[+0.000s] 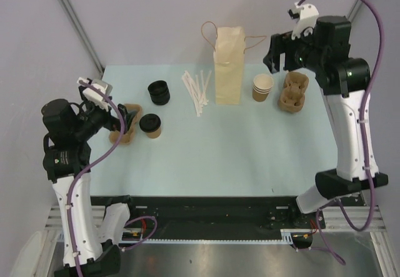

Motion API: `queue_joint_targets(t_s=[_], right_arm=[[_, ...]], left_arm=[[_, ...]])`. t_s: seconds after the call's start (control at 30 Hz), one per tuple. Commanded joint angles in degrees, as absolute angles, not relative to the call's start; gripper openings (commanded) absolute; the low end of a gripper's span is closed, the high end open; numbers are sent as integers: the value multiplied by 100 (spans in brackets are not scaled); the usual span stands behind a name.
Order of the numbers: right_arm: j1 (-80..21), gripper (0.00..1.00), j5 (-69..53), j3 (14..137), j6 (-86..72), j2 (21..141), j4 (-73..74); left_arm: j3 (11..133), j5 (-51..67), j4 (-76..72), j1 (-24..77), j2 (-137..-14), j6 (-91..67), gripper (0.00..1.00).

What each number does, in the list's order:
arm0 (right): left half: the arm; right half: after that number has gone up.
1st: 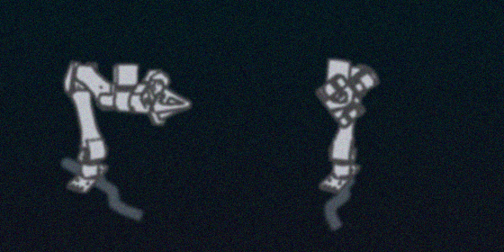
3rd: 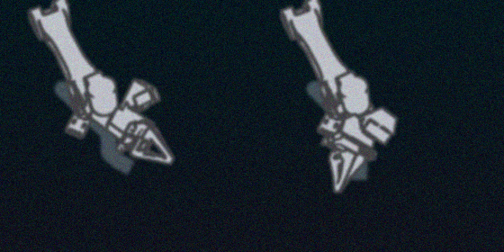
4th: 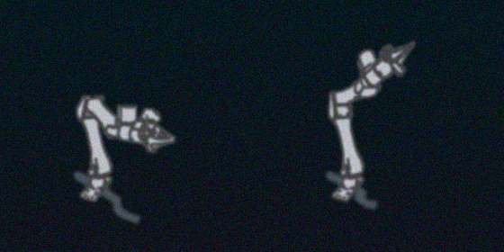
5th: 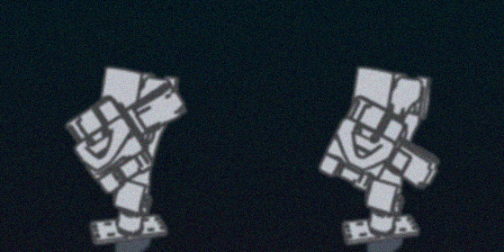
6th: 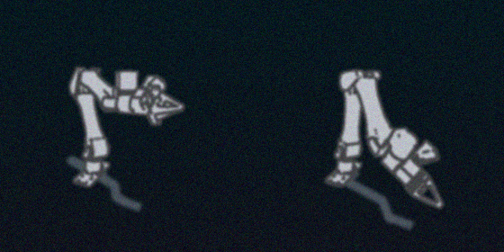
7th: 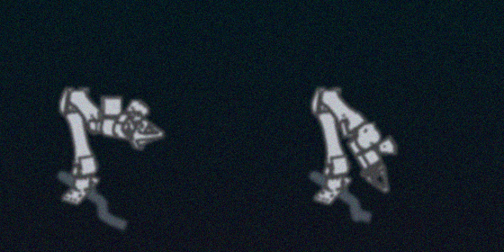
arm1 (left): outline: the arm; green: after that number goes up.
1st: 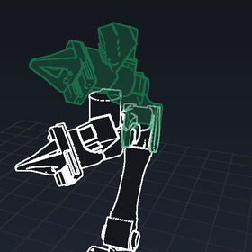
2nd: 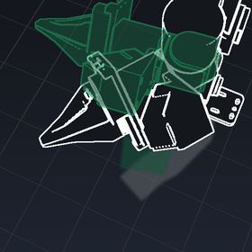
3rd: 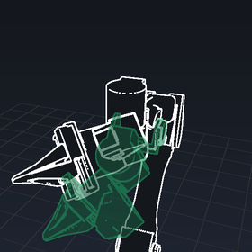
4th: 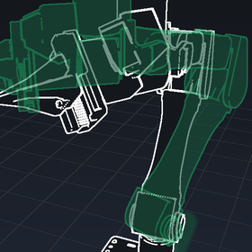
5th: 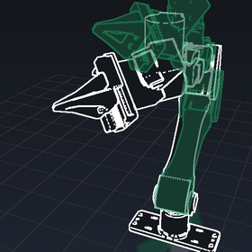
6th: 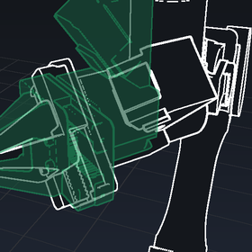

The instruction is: Pack the takeout coffee

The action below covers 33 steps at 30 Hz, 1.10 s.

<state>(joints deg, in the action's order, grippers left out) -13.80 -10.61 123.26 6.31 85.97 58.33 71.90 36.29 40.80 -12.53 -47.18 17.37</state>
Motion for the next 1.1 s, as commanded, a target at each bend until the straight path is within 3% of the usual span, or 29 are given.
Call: queue_joint_targets(t_s=[0.0, 0.1, 0.4, 0.63, 0.87, 1.07], right_arm=[[-1345, 82, -1283, 13998, 53, 9490, 5862], [-1327, 77, -1274, 14677, 26, 10360, 5784], [-1257, 64, -1416, 14747, 26, 11847, 5141], [-1169, 60, -1529, 14213, -158, 12023, 5256], [-1055, 59, -1590, 14414, -456, 12085, 5107], [-958, 58, -1890, 14624, -773, 12401, 4808]], left_arm=[[7119, 4570, 3490, -1292, -4790, 1257, 99], [7040, 4728, 3261, -1283, -4869, 1108, 99], [7391, 4676, 3155, -1257, -5589, 931, 99], [7392, 4386, 3210, -1248, -5731, 1213, 100], [6557, 4526, 2505, -1239, -5186, 1029, 99], [6776, 4245, 2566, -1248, -5221, 1019, 99]])
